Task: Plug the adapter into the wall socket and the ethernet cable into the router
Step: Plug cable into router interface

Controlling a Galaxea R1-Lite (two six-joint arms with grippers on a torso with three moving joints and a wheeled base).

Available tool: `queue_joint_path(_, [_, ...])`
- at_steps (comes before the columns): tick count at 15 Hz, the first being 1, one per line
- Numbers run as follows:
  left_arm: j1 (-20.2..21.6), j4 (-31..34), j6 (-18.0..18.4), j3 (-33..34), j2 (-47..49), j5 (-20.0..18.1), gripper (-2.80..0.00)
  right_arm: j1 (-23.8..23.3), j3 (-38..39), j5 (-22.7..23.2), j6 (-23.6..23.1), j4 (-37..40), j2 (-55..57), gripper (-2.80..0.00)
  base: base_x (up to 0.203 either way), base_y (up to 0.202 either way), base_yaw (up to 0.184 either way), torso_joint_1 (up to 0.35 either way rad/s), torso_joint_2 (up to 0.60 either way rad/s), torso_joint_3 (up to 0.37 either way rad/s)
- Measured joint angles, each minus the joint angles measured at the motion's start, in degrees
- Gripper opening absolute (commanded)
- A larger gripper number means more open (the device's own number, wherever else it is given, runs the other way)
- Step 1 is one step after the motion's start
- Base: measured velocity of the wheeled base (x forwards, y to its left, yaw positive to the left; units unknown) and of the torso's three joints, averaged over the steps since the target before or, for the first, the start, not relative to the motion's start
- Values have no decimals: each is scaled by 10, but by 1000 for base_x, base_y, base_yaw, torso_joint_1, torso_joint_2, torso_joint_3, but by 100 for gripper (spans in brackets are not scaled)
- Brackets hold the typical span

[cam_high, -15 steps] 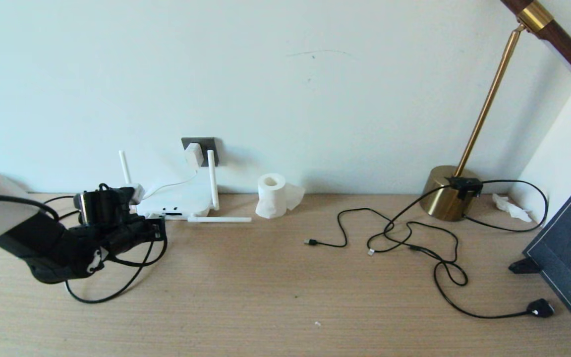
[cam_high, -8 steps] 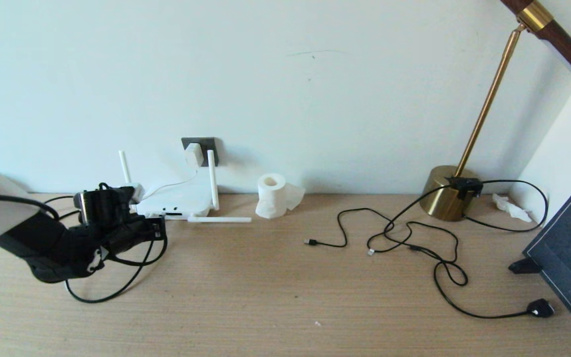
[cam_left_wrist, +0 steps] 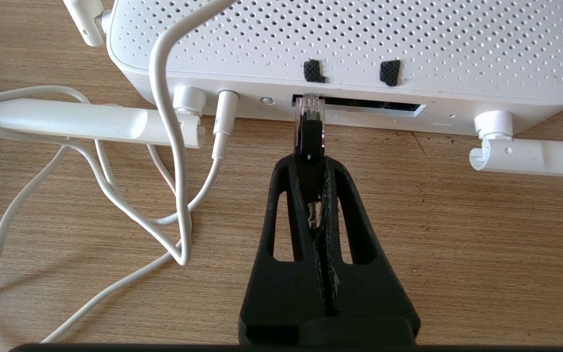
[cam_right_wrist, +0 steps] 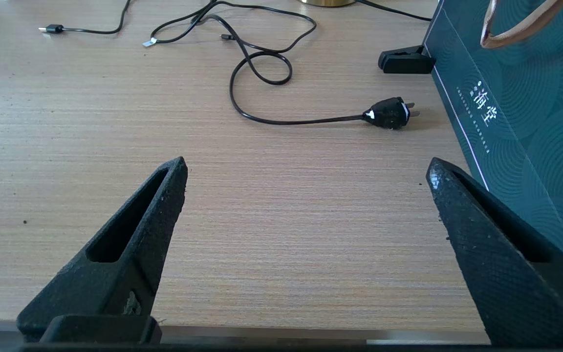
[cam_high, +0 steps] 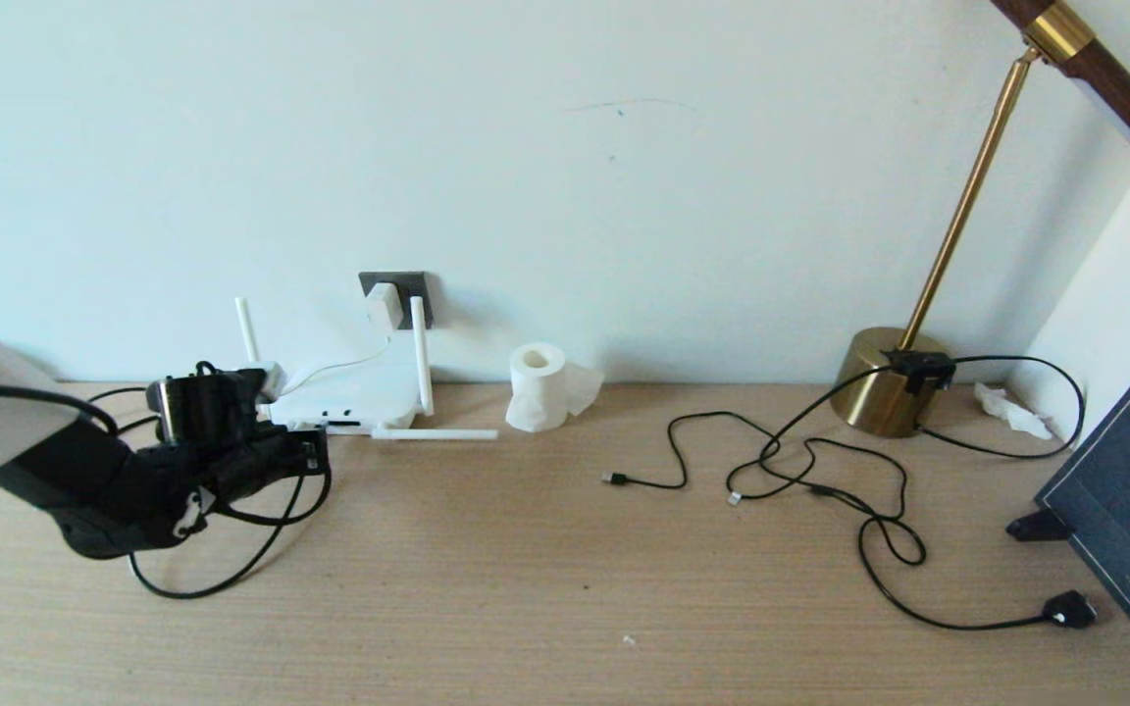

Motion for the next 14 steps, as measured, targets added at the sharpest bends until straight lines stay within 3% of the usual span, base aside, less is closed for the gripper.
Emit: queue_joint_path(14, [0,0,0,-3,4,0,-280,0,0,0,0,0,0,0,0,0,0,0,0,0])
